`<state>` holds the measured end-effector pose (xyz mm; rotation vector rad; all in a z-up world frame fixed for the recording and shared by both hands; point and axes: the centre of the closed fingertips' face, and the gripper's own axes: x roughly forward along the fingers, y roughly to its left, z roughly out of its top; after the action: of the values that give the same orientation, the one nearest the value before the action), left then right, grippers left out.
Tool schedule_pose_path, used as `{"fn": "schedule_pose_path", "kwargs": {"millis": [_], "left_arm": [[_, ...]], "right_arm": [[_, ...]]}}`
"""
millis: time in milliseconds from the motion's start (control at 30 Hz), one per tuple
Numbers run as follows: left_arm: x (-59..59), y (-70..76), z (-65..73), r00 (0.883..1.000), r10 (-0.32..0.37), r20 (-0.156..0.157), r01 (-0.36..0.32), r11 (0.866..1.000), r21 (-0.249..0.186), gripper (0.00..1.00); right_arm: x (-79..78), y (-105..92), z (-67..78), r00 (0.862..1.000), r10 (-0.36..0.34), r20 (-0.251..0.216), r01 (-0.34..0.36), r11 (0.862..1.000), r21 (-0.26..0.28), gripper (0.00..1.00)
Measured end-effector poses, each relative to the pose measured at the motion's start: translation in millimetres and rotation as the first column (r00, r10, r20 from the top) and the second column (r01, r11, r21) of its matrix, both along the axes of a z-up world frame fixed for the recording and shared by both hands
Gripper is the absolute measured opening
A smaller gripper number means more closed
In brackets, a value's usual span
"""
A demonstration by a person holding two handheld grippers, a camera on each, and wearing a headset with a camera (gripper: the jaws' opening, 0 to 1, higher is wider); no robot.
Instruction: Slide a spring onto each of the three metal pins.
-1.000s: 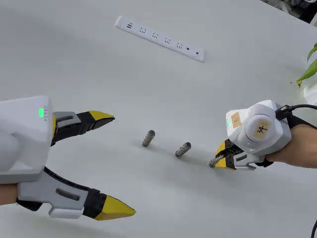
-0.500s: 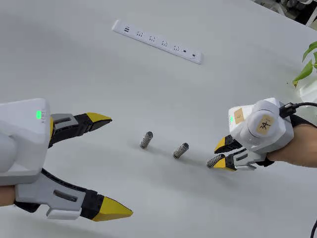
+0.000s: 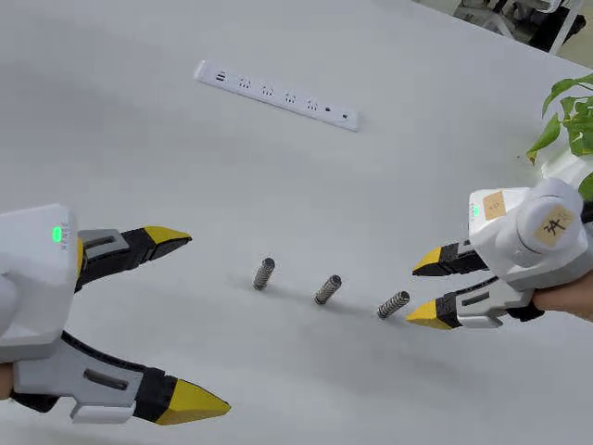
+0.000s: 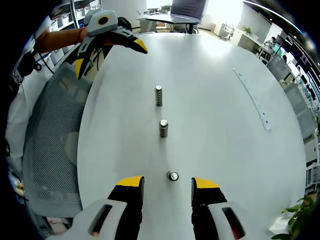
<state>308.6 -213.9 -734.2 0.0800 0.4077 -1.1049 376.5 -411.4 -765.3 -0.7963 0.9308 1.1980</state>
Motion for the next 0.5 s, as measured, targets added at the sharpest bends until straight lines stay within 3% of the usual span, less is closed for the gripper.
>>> {"fn": "schedule_pose_path", "kwargs": {"millis": [167,233,333,433,500], "left_arm": [[1.1,2.1,0.2,1.0,0.0,0.008,0.0,1.0,0.026,0.99],[1.2,3.0,-0.2,1.0,-0.002,0.012,0.001,0.999,0.038,0.99],[0.7,3.8,-2.3,1.0,-0.004,0.015,0.004,0.998,0.061,0.99],[1.0,4.5,-4.4,1.0,-0.001,0.012,0.0,0.997,0.077,0.99],[1.1,4.9,-5.9,1.0,0.003,0.008,-0.004,0.996,0.086,0.99]], "right_arm": [[-13.6,-6.6,10.4,0.995,-0.095,0.015,0.093,0.989,0.111,0.46],[-21.8,-13.0,12.1,0.99,-0.144,0.006,0.142,0.978,0.152,0.5],[-32.7,-18.4,15.7,0.978,-0.21,-0.002,0.205,0.95,0.236,0.59],[-43.9,-24.2,13.0,0.973,-0.231,0.003,0.221,0.937,0.271,0.68],[-45.7,-24.5,13.9,0.966,-0.259,0.015,0.242,0.919,0.312,0.74]]}}
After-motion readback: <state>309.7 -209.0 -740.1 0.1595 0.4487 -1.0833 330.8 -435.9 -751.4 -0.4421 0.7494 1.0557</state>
